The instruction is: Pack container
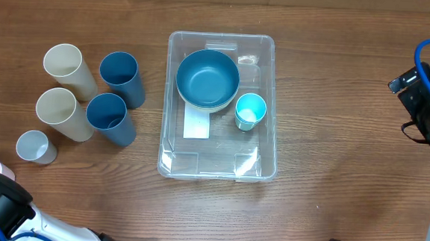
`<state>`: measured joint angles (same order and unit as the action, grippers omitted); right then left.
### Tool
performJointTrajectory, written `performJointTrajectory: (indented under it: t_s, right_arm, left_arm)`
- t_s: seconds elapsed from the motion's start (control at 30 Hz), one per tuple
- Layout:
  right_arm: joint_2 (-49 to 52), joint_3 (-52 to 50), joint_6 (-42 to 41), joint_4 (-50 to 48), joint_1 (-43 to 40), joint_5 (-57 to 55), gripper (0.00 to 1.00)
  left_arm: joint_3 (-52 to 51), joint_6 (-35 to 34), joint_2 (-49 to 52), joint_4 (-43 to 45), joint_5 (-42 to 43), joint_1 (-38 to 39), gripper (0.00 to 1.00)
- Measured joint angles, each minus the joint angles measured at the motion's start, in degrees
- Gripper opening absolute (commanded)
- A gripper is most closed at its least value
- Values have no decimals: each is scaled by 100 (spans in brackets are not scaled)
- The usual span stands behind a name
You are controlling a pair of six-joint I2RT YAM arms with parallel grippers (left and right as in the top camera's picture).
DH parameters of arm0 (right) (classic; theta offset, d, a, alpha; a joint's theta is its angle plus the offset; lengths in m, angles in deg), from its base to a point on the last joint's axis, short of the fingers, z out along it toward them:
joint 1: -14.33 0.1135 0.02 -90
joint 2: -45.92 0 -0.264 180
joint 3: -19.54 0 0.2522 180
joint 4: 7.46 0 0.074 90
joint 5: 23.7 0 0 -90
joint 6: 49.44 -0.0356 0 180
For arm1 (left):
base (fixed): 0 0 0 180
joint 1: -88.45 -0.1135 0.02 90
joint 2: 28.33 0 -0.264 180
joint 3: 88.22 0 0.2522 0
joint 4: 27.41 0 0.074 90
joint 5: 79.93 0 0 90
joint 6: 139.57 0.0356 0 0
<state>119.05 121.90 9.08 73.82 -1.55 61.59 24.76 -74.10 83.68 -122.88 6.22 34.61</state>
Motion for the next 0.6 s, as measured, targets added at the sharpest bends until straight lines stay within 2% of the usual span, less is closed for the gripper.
performJointTrajectory:
  t_s: [0.2, 0.37, 0.47, 0.6]
  right_arm:
    - [0, 0, -2, 0, 0, -2, 100]
    - [0, 0, 0, -2, 0, -4, 100]
    - [0, 0, 0, 2, 0, -4, 100]
    - [0, 0, 2, 0, 0, -2, 100]
  left_arm:
    - [-26, -63, 0, -125, -131, -284, 54]
    - [-52, 234, 0, 586, 140, -319, 59]
    - [-101, 358, 0, 822, 293, -282, 59]
    - [-651, 398, -2, 1298, 391, -105, 58]
